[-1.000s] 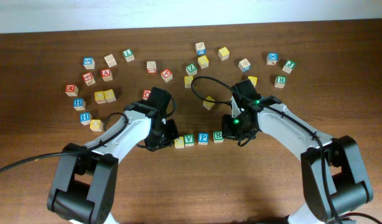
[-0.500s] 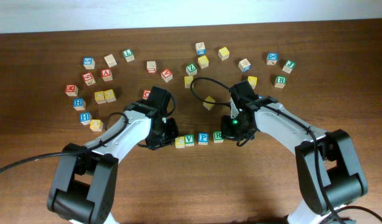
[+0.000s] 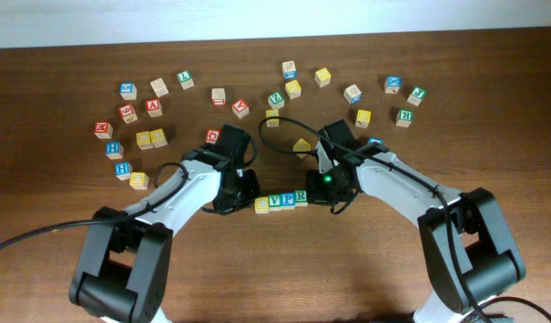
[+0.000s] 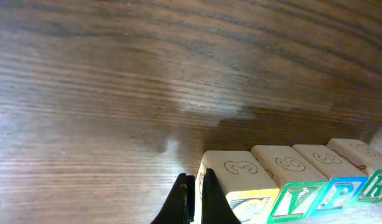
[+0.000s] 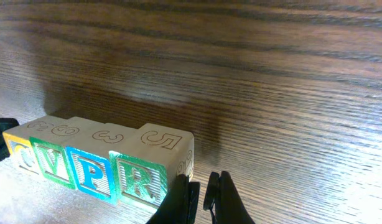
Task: Spell out CVPR
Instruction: 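Push the row ends inward with both grippers to align the blocks, then press the left gripper against the C end and right gripper against R end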
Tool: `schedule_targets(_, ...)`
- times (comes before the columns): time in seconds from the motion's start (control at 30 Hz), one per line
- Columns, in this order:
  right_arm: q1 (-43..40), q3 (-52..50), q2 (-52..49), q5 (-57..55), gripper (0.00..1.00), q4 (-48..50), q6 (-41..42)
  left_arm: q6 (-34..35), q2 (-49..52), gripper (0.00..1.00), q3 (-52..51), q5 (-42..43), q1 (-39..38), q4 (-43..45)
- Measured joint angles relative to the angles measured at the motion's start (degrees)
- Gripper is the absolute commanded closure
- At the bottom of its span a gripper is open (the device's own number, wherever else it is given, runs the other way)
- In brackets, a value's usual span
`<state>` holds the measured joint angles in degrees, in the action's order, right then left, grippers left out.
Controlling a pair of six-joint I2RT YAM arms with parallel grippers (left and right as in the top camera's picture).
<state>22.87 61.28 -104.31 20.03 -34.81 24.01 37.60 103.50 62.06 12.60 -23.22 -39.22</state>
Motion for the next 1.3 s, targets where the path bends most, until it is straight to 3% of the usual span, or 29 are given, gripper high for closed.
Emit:
schedule_targets(0.23,-0.1,0.0,0.0,-0.9,0.96,-0.3,-0.4,0.0,0.0,1.00,0.0,-1.6,-0.6,0.7)
schedule_targets(0.37,0.0,0.0,0.0,-1.2,0.92,-0.3,-0.5,-2.0,-0.3,1.00,0.4,-1.5,6.3,-6.0)
schedule_targets(0.4,0.0,0.0,0.0,-1.7,0.86,-0.3,-0.7,-2.6,-1.3,1.00,0.4,-1.7,7.5,-8.0)
schedule_targets(0.43,0.0,0.0,0.0,-2.0,0.74,-0.3,-0.7,-3.3,-3.6,1.00,0.5,-1.6,7.6,-10.4)
schedule_targets(0.5,0.0,0.0,0.0,-2.2,0.61,-0.5,-0.7,-3.5,-4.7,1.00,0.6,-0.9,2.9,-14.6)
schedule_targets(0.53,0.0,0.0,0.0,-2.3,0.60,-0.7,-0.9,-2.3,-4.7,1.00,0.4,-0.7,-0.1,-14.5)
schedule_targets(0.7,0.0,0.0,0.0,-4.9,0.60,-1.7,-0.9,1.2,-4.8,1.00,-1.0,-2.1,-6.3,-12.0)
schedule_targets(1.17,0.0,0.0,0.0,-5.2,0.60,-2.4,0.2,3.9,-3.3,1.00,-4.1,-3.7,-8.5,-2.4)
schedule_targets(1.3,-4.1,0.0,0.0,-5.2,0.60,-2.5,0.2,4.0,-3.3,1.00,-4.1,-6.1,-8.5,-2.0)
